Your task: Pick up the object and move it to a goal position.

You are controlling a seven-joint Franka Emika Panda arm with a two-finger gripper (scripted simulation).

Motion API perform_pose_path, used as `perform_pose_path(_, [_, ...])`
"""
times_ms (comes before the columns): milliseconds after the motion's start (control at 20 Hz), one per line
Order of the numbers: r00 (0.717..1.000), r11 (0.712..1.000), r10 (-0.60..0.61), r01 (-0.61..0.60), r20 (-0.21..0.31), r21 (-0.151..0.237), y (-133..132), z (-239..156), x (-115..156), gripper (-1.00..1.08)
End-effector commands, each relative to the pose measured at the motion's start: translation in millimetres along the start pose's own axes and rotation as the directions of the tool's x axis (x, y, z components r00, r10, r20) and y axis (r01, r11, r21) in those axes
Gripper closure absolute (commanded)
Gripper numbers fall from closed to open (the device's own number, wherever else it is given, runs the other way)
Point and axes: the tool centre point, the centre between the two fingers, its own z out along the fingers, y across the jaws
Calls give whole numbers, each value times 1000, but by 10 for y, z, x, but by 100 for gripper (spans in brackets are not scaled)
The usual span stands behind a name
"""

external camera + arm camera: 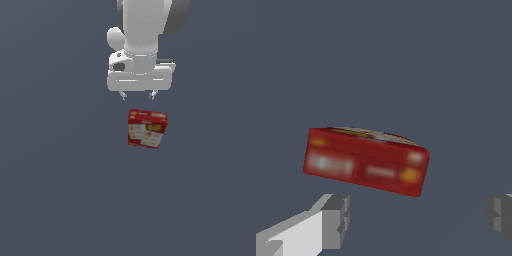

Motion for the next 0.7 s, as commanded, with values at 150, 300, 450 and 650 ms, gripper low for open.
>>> perform_pose_path(150, [1000, 1000, 7, -7, 2, 4, 27, 9, 8, -92])
perform_pose_path(300, [1000, 999, 29, -29, 6, 14, 104, 33, 31, -92])
perform_pose_path(450, [999, 998, 54, -54, 10, 22, 167, 48, 47, -92])
perform_pose_path(650, [998, 998, 60, -60, 10, 23, 174, 48, 48, -92])
